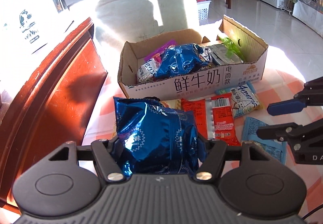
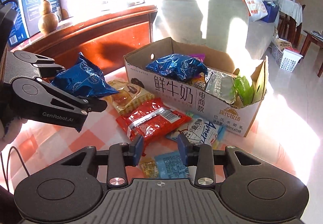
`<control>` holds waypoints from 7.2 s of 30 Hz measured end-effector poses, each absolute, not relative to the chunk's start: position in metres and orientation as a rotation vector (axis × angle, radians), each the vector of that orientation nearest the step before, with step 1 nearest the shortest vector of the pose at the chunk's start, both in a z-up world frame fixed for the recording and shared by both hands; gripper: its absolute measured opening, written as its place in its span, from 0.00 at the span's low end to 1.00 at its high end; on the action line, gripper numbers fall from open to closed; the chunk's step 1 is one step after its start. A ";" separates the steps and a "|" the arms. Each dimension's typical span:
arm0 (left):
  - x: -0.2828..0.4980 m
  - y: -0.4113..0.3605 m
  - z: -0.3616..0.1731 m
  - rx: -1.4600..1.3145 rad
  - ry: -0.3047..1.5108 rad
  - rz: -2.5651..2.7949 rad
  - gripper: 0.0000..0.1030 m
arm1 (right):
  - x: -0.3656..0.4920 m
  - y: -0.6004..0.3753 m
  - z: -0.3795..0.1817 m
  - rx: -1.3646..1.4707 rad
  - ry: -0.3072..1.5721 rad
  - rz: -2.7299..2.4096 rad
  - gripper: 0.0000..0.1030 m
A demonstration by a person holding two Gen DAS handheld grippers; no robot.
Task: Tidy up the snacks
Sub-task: 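Carry the dark blue and light blue packets over the box with both grippers, then open both grippers to drop the dark blue and light blue packets into the box, then move left gripper to the croissant packet while right gripper moves to the red packet, then close left gripper on the croissant packet while right gripper lowers onto the red packet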
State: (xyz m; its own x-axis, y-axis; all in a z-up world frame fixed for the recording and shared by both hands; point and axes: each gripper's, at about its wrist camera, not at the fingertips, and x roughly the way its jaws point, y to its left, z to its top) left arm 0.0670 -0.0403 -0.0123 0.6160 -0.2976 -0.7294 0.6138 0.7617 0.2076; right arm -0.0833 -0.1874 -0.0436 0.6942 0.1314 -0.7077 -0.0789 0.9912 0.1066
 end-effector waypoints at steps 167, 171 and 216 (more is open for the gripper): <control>0.138 -0.016 -0.034 0.351 0.921 -0.414 0.95 | -0.021 -0.176 -0.063 0.043 1.002 0.555 0.75; 0.145 -0.027 -0.042 0.253 0.952 -0.378 0.96 | -0.021 -0.175 -0.071 0.023 1.013 0.516 0.75; 0.154 -0.020 -0.077 0.346 0.909 -0.365 0.84 | -0.028 -0.104 -0.093 -0.360 0.958 0.873 0.90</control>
State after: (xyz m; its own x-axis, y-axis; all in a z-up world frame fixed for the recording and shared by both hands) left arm 0.1544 -0.0201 -0.0775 0.5620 -0.1592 -0.8117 0.4465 0.8844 0.1358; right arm -0.0276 -0.1041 -0.0925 0.2798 0.4843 -0.8290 -0.7804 0.6177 0.0975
